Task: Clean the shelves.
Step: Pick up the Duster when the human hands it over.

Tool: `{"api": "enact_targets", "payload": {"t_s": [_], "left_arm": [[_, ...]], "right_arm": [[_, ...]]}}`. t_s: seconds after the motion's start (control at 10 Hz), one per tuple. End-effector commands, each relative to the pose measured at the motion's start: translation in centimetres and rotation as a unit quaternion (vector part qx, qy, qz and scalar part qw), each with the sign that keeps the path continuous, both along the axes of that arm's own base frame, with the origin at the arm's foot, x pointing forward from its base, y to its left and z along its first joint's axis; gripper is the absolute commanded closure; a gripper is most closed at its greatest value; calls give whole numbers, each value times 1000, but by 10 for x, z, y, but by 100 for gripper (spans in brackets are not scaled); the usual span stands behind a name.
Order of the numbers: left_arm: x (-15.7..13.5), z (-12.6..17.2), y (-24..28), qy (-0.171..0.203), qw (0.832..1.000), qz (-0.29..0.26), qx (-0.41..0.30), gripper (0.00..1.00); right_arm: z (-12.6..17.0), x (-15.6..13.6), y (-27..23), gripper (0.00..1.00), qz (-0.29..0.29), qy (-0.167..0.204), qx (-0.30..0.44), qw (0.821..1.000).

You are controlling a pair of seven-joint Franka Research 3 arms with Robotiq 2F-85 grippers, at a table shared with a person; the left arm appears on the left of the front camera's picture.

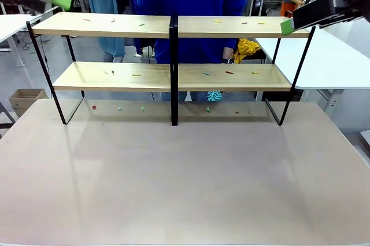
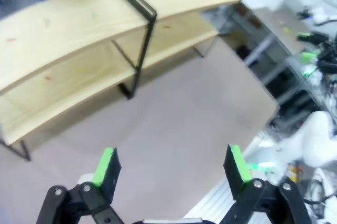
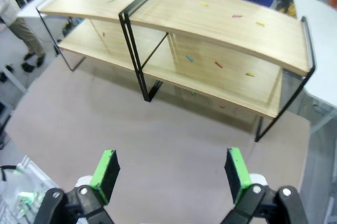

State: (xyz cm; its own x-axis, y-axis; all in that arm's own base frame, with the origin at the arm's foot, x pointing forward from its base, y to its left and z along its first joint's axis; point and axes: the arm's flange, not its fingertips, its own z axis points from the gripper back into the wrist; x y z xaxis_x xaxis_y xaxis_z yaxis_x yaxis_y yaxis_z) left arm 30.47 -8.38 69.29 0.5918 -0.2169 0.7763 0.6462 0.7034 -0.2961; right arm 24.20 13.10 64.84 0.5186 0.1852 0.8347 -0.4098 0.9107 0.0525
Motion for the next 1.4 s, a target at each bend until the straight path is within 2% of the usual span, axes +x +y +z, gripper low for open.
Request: {"api": "enact_targets", "payload": {"t_s": [0.0, 0.2, 0.3, 0.4, 0.5, 0.6, 0.7, 0.8, 0.9, 1.0, 1.3], "left_arm": [[55, 22, 41, 255, 944, -142, -154, 0], [71, -5, 45, 306, 913, -114, -243, 0], [49, -13, 35, 299, 946, 11, -122, 0], [67, 3, 52, 139, 968, -114, -174, 0], [72, -12, 53, 212, 957, -80, -180, 0], [59, -14, 33, 205, 965, -85, -140, 0], [80, -13, 19, 273, 943, -106, -155, 0], [116, -15, 9, 317, 924, -99, -190, 0], [140, -18, -2, 335, 906, -75, -245, 0], [160, -20, -9, 309, 907, -23, -284, 0], [217, -29, -36, 294, 897, 25, -329, 0]], "right_arm": [[0, 0, -1, 0, -5, 1, 5, 1000], [0, 0, -1, 0, -5, 1, 5, 1000], [0, 0, -1, 0, -5, 1, 5, 1000], [0, 0, -1, 0, -5, 1, 5, 1000], [0, 0, -1, 0, -5, 1, 5, 1000], [0, 0, -1, 0, -5, 1, 5, 1000], [0, 0, -1, 0, -5, 1, 5, 1000], [0, 0, -1, 0, -5, 1, 5, 1000], [0, 0, -1, 0, -5, 1, 5, 1000], [0, 0, -1, 0, -5, 1, 5, 1000], [0, 0, -1, 0, -5, 1, 5, 1000]]}}
